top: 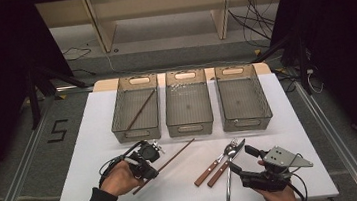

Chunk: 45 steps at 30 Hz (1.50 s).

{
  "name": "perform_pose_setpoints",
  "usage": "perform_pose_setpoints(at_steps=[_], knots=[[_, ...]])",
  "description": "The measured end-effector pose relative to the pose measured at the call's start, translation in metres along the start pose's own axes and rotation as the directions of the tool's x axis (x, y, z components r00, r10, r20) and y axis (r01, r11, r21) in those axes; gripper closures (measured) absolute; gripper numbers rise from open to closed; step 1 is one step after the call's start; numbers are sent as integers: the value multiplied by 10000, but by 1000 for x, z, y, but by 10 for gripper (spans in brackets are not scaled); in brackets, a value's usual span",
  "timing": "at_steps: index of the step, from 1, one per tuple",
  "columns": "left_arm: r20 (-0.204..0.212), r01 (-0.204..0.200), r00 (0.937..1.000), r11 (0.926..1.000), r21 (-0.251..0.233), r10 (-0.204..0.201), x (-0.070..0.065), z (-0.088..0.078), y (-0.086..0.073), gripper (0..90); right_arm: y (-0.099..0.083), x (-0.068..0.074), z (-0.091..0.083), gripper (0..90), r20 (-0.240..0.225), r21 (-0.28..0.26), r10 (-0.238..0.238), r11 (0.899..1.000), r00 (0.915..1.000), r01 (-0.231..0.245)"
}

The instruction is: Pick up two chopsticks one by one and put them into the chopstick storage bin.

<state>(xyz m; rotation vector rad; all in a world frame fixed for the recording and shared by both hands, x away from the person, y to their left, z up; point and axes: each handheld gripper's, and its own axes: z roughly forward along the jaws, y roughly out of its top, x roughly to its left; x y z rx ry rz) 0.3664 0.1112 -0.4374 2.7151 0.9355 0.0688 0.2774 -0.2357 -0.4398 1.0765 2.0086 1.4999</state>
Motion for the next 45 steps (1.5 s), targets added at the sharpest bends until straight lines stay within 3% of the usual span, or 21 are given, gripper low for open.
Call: perform_pose_setpoints(at_steps=[7,12,20,26,36,42,45], knots=[[-9,47,10000,9971,-758,-48,4,-20,-1,843,0,0,0,236,4,0,10,10000,10000,-10],[-86,271,9996,9892,-1444,-287,11,-33,-2,843,0,0,0,236,11,1,4,10000,10000,-4],[-254,829,9955,9664,-2434,-918,31,-52,-4,843,-1,0,0,236,24,22,44,10000,10000,-44],[-412,1061,9915,9512,-2899,-1232,43,-61,-7,843,0,0,0,236,30,3,58,10000,10000,-58],[-271,1634,9819,9106,-3796,-1875,68,-69,-8,842,-1,0,1,236,25,5,74,10000,10000,-74],[-279,1844,9765,8962,-4035,-2136,79,-71,-4,843,-1,0,0,236,23,-2,80,10000,10000,-80],[-324,1834,9762,8955,-4056,-2146,85,-73,1,843,-1,-1,1,236,13,-2,97,10000,10000,-97]])
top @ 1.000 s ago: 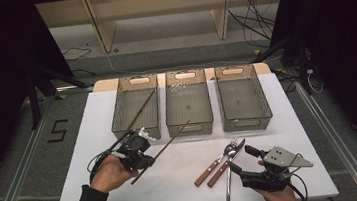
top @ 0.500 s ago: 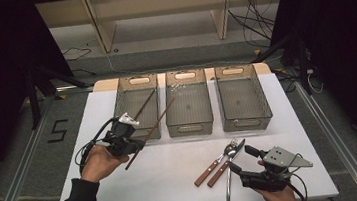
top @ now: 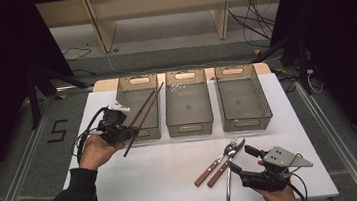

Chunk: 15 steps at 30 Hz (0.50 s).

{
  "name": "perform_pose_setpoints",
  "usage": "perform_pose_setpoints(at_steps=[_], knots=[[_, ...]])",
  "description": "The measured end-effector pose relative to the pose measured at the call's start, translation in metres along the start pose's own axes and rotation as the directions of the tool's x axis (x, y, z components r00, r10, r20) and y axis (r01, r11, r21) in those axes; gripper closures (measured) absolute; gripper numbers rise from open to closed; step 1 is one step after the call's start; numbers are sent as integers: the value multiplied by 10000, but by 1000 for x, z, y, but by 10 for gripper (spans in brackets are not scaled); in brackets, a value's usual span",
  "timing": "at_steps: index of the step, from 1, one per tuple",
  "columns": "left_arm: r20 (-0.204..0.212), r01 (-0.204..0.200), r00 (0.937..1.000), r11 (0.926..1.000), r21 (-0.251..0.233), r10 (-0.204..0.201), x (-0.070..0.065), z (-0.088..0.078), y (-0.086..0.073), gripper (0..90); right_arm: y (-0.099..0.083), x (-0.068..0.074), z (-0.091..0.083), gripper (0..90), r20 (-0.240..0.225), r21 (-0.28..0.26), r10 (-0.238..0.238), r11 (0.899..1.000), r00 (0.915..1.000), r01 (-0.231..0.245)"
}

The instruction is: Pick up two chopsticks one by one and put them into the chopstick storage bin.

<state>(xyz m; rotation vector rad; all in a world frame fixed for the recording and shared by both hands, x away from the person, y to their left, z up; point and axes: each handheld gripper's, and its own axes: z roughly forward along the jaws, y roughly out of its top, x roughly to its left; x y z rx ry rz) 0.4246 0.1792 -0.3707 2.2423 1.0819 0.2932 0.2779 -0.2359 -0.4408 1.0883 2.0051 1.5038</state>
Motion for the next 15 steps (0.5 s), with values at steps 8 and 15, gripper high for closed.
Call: perform_pose_setpoints(at_steps=[8,15], knots=[[-314,196,9993,9987,-461,-210,16,2,18,842,0,0,0,236,3,-7,12,10000,10000,-12],[-601,273,9977,9978,-601,-309,28,5,28,842,0,-1,0,236,4,-16,23,10000,10000,-23]])
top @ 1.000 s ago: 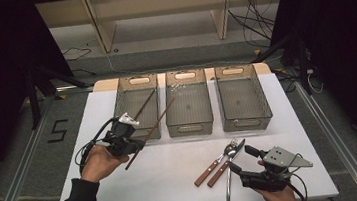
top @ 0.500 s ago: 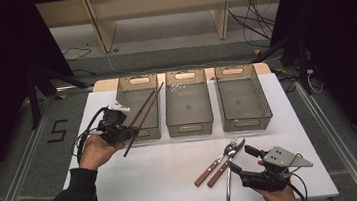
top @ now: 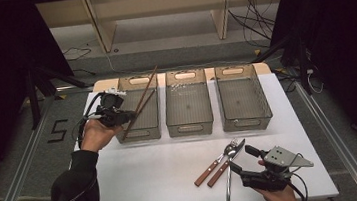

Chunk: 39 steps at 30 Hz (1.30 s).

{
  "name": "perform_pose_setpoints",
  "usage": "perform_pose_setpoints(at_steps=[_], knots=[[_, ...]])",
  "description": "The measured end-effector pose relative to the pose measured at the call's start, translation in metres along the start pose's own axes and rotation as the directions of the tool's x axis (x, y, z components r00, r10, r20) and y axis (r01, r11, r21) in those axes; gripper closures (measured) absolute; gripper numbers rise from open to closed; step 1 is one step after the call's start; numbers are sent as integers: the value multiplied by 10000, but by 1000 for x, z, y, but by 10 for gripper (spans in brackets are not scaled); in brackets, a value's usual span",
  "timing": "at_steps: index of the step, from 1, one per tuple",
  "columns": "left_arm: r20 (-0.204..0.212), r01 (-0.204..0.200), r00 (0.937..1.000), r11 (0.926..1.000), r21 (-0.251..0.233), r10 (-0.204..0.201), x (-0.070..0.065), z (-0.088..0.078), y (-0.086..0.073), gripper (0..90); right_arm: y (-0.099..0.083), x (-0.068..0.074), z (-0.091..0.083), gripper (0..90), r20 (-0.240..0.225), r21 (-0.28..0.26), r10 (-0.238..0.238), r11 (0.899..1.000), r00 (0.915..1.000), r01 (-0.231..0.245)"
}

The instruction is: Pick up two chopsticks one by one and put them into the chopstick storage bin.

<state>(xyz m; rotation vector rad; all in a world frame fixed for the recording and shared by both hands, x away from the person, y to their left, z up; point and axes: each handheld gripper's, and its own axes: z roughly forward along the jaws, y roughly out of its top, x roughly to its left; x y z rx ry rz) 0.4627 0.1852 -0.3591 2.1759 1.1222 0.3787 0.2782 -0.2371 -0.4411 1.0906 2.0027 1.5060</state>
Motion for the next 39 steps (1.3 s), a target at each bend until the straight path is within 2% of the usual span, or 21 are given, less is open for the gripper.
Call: perform_pose_setpoints(at_steps=[12,18,36,39], knots=[[-404,362,9985,9987,-364,-377,23,11,9,843,0,1,0,236,-18,-13,6,10000,10000,-6],[-641,565,9962,9977,-382,-588,32,19,10,842,0,1,0,236,-34,-12,3,10000,10000,-3],[-989,1024,9899,9947,0,-1019,47,42,2,841,0,1,0,236,-58,-13,12,10000,10000,-12],[-981,1142,9889,9932,230,-1114,48,46,-1,840,0,1,0,236,-71,-13,8,10000,10000,-8]])
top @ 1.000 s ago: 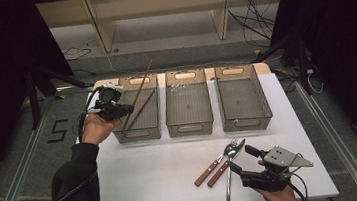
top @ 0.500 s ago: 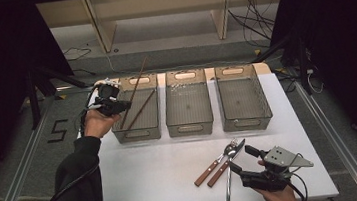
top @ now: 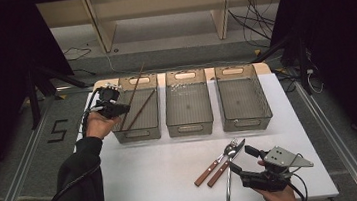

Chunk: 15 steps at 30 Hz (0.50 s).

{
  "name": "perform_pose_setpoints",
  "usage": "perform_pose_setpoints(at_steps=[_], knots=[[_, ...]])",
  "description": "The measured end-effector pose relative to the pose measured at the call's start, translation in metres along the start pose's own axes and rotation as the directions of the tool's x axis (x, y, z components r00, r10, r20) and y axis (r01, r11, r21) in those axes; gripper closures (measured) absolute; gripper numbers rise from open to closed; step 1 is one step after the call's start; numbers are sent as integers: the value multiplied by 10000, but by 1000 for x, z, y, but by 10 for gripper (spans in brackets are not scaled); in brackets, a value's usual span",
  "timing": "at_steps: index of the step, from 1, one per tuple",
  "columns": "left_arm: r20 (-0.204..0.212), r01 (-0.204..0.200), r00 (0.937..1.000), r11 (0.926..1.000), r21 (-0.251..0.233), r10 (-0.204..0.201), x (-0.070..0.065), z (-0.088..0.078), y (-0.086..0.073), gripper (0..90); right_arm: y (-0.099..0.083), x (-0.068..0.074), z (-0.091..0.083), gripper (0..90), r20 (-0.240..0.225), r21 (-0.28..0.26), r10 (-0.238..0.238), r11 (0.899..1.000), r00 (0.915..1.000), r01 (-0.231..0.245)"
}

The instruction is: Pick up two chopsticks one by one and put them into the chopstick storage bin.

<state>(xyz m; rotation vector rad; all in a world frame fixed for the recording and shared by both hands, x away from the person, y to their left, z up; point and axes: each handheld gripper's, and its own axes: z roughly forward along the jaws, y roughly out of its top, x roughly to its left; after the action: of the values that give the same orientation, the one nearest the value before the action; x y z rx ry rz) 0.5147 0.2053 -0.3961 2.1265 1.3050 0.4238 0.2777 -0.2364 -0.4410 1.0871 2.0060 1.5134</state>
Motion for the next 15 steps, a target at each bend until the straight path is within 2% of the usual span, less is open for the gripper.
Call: perform_pose_setpoints(at_steps=[7,11,13,15], knots=[[-124,201,9997,9994,286,-198,2,6,-5,837,0,0,0,236,4,7,14,10000,10000,-14],[-242,427,9988,9990,103,-424,3,4,-5,825,0,0,0,236,-4,4,9,10000,10000,-9],[-128,508,9986,9987,36,-508,2,2,-4,751,0,0,0,236,4,10,21,10000,10000,-21],[-195,511,9985,9987,27,-510,0,-1,-3,701,0,0,0,236,-3,5,16,10000,10000,-16]])
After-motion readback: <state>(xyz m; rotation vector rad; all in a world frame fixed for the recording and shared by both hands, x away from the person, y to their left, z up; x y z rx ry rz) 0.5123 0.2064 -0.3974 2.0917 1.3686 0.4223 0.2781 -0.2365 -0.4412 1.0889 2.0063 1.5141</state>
